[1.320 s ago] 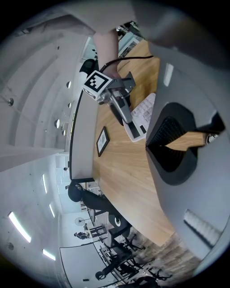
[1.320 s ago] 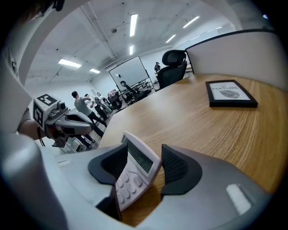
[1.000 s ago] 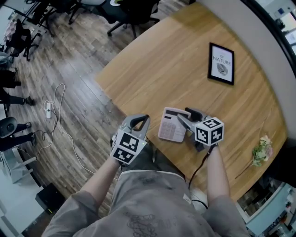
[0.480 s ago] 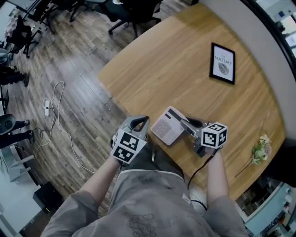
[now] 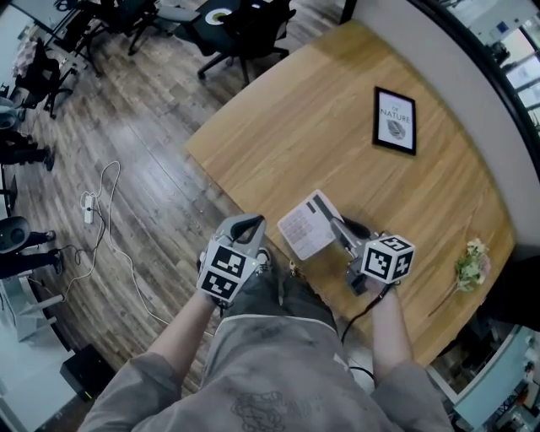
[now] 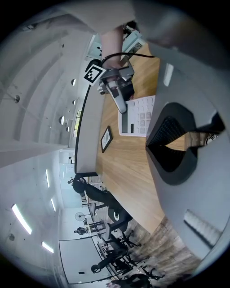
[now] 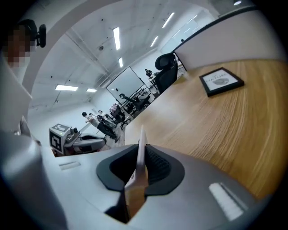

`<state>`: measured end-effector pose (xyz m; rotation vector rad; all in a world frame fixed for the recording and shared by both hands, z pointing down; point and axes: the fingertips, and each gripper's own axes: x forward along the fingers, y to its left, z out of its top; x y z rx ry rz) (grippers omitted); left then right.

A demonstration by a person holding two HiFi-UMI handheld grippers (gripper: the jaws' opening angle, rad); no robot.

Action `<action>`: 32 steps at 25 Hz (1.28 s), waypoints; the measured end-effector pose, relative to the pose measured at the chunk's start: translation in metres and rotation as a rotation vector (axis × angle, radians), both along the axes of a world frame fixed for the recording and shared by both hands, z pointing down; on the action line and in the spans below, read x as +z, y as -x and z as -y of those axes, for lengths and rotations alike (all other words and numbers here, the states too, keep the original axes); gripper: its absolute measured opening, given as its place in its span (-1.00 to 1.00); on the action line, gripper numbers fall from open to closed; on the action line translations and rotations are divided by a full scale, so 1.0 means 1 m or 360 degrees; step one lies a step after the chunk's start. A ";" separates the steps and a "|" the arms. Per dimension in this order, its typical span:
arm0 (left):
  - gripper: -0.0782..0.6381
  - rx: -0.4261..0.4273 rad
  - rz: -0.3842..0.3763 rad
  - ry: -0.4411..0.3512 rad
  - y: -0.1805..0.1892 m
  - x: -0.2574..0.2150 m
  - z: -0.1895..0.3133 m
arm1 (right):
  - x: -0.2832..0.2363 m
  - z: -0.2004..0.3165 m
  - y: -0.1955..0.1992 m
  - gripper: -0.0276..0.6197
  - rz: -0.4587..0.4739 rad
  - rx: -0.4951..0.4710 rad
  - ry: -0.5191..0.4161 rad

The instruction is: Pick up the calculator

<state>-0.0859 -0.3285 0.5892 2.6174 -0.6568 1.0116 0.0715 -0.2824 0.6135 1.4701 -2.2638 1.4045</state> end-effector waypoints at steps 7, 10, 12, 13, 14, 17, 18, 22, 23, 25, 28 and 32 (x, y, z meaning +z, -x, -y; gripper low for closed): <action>-0.78 -0.0017 -0.0061 -0.0157 0.010 -0.063 0.009 | -0.098 0.001 -0.011 -0.75 -0.0161 0.0273 -0.0239; -0.78 -0.0025 -0.0107 -0.0249 0.009 -0.094 0.018 | -0.142 0.002 -0.018 -0.75 -0.0238 0.0357 -0.0369; -0.78 -0.0028 -0.0137 -0.0318 0.006 -0.115 0.026 | -0.170 0.004 -0.023 -0.75 -0.0260 0.0407 -0.0465; -0.78 -0.0026 -0.0149 -0.0357 0.005 -0.126 0.031 | -0.186 0.005 -0.024 -0.75 -0.0267 0.0434 -0.0517; -0.78 -0.0024 -0.0158 -0.0397 0.004 -0.137 0.035 | -0.202 0.006 -0.025 -0.75 -0.0275 0.0460 -0.0569; -0.78 -0.0026 -0.0204 -0.0495 0.004 -0.172 0.044 | -0.248 0.008 -0.027 -0.75 -0.0312 0.0539 -0.0725; -0.78 -0.0033 -0.0236 -0.0509 0.004 -0.184 0.046 | -0.262 0.008 -0.027 -0.75 -0.0333 0.0564 -0.0779; -0.78 -0.0053 -0.0375 -0.0567 0.004 -0.233 0.048 | -0.312 0.003 -0.025 -0.75 -0.0421 0.0628 -0.0957; -0.78 -0.0049 -0.0392 -0.0609 0.003 -0.246 0.048 | -0.322 0.001 -0.025 -0.75 -0.0434 0.0637 -0.0990; -0.78 -0.0038 -0.0422 -0.0703 0.003 -0.271 0.046 | -0.339 -0.004 -0.026 -0.75 -0.0457 0.0654 -0.1050; -0.78 -0.0027 -0.0476 -0.0814 0.007 -0.305 0.041 | -0.363 -0.012 -0.023 -0.75 -0.0501 0.0679 -0.1136; -0.78 -0.0051 -0.0526 -0.0899 0.021 -0.330 0.037 | -0.381 -0.018 -0.015 -0.75 -0.0539 0.0682 -0.1217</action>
